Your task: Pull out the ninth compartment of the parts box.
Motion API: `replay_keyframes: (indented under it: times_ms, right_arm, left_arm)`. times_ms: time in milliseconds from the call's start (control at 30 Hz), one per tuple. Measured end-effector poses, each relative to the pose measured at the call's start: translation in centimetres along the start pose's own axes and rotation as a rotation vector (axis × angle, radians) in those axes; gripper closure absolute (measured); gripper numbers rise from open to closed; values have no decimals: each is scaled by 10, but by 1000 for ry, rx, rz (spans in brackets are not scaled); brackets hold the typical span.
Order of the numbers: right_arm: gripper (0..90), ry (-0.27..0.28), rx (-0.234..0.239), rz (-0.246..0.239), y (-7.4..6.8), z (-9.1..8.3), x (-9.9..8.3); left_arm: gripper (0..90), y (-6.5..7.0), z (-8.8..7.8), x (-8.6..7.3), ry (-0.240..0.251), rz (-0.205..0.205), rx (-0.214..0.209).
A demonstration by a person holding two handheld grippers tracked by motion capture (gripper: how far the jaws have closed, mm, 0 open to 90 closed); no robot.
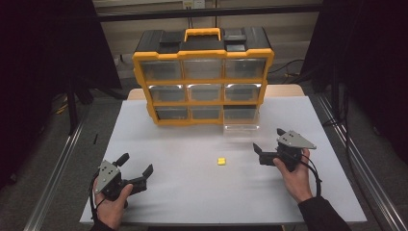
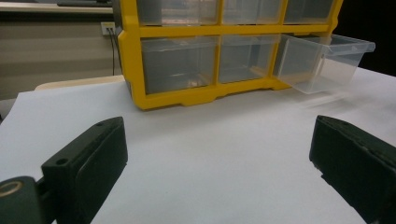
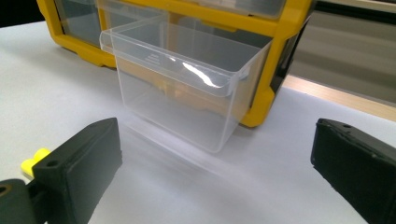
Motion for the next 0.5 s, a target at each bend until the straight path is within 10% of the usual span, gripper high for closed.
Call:
replay_keyframes:
  times_ms: [500]
  right_arm:
    - [10, 36, -76, -13, 6, -38, -4]
  left_arm:
    - [42, 0, -2, 1, -1, 10, -8]
Point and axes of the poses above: each handheld gripper's, and its own axes: z roughly forward along the jaws, x roughly out of its top, y roughly to its right, the point moved 4 cm from there along z, roughly forward along the jaws, and after that the axes turned 7 degrees about y, right-handed, at the moved point
